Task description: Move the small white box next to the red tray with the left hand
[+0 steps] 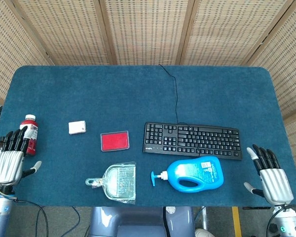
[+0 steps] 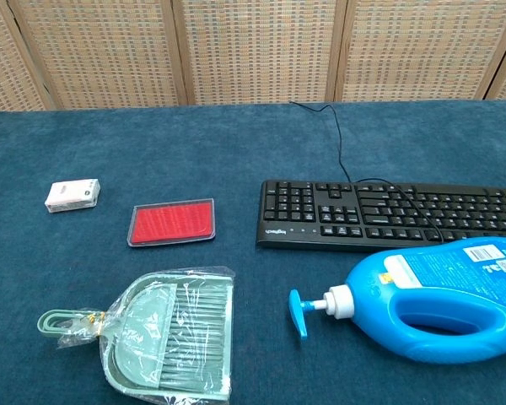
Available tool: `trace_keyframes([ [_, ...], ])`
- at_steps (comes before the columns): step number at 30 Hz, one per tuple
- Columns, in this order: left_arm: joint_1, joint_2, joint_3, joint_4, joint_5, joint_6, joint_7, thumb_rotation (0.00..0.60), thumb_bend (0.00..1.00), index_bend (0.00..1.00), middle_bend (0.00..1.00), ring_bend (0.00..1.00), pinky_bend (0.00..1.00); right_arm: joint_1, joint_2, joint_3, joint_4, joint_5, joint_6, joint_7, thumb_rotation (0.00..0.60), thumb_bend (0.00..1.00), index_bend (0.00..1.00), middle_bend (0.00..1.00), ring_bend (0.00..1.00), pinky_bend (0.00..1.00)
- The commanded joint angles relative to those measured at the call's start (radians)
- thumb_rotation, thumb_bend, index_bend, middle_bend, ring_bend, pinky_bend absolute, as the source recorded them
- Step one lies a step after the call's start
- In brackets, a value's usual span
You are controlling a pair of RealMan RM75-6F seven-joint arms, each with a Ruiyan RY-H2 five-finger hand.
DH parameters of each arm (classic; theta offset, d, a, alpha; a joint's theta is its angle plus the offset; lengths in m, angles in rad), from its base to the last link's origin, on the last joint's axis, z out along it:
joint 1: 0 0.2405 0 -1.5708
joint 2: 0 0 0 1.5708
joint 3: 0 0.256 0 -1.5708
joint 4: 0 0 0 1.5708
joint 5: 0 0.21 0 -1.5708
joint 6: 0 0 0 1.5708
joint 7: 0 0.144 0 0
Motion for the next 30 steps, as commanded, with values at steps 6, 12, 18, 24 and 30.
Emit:
trace_keyframes([
  [6, -0.175, 0.05, -0.115, 0.007, -0.21, -0.284, 0.036, 0.6, 0.22, 0.0, 0.0, 0.0, 0.0, 0.004, -0.004, 0.001, 0.001, 0.009, -0.014, -0.005, 0.6, 0.0, 0.01, 0.0, 0.0, 0.0],
  [12, -0.295, 0.058, -0.157, 0.051, -0.354, -0.462, 0.088, 0.6, 0.22, 0.0, 0.0, 0.0, 0.0, 0.008, -0.006, 0.002, 0.0, 0.013, -0.022, -0.013, 0.6, 0.0, 0.01, 0.0, 0.0, 0.0],
  [18, -0.392, 0.002, -0.166, 0.14, -0.489, -0.562, 0.167, 0.6, 0.22, 0.01, 0.0, 0.0, 0.0, 0.016, -0.01, 0.008, 0.005, 0.034, -0.045, -0.016, 0.6, 0.0, 0.01, 0.0, 0.0, 0.0],
  [24, -0.474, -0.065, -0.155, 0.241, -0.637, -0.631, 0.232, 0.6, 0.23, 0.09, 0.0, 0.0, 0.0, 0.021, -0.012, 0.015, 0.011, 0.052, -0.059, -0.011, 0.6, 0.0, 0.01, 0.0, 0.0, 0.0],
  [30, -0.531, -0.13, -0.135, 0.323, -0.738, -0.666, 0.269, 0.6, 0.23, 0.14, 0.0, 0.0, 0.0, 0.026, -0.014, 0.016, 0.016, 0.061, -0.071, -0.011, 0.6, 0.0, 0.01, 0.0, 0.0, 0.0],
])
